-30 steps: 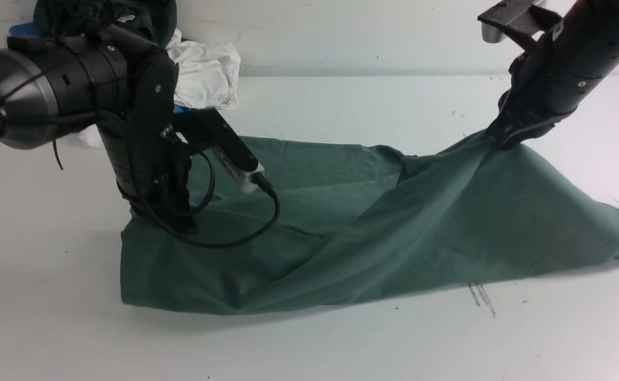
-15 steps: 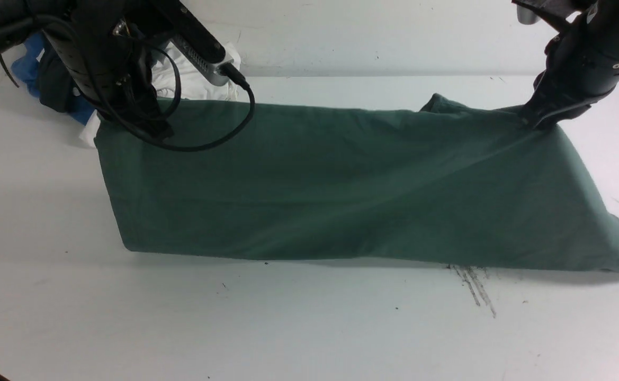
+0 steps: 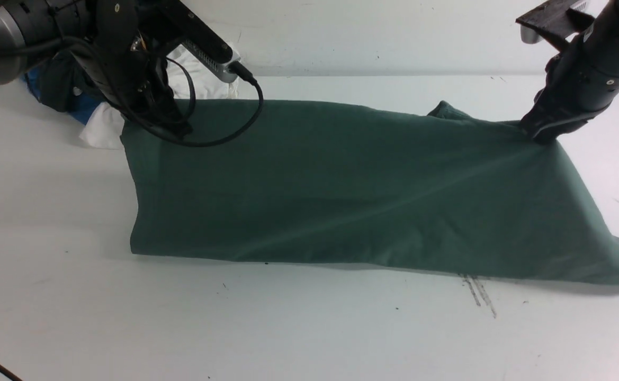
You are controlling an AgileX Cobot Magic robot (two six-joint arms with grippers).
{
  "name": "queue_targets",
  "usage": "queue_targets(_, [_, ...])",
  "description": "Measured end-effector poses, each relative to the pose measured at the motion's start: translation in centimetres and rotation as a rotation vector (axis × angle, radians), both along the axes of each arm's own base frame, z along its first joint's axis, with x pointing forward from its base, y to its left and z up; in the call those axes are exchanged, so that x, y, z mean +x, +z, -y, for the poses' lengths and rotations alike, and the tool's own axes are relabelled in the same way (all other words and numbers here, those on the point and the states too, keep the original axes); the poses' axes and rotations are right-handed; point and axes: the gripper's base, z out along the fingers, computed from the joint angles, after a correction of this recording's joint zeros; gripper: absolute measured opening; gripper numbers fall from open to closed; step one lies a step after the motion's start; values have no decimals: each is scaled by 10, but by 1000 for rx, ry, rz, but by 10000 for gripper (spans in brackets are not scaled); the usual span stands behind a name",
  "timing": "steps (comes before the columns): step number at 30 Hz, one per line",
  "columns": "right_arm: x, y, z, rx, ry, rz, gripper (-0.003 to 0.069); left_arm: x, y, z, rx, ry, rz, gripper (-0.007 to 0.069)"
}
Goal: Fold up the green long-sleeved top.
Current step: Use both arms to drag the lower edge of the fabric forward and fold it over the upper edge
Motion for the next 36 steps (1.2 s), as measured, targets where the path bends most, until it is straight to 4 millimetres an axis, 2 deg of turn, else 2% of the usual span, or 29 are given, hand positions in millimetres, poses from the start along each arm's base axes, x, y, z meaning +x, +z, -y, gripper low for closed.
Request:
queue_targets(5, [16,-14,-1,9,-3,51,10,17,-16,-5,-33,30,48,27])
queue_targets(12, [39,-40,-1,-6,-28,125,10,39,-46,-3,-55,29,90,27])
queue_targets(21, [57,-57,2,-43,-60,215,10,60,-75,3,-65,-16,176,27])
queue_targets(26, [65,-78,4,-46,-73,193,10,67,-93,5,-70,-17,173,39])
queue_targets(28, [68,-93,4,-34,-104,168,27,69,-102,5,-70,-11,159,72])
queue_targets(30, [70,-100,4,-29,-120,158,44,70,-105,5,-70,-7,154,99])
queue_targets(32, [73,-110,4,-14,-157,152,119,70,-109,4,-72,2,147,190])
queue_targets(33, [73,-110,4,-16,-156,153,126,70,-109,4,-72,2,147,190])
queue_targets(34, [74,-110,5,-9,-182,162,180,71,-109,4,-67,8,150,253])
queue_targets(36, [75,-107,6,-4,-217,191,267,71,-106,2,-56,16,163,332])
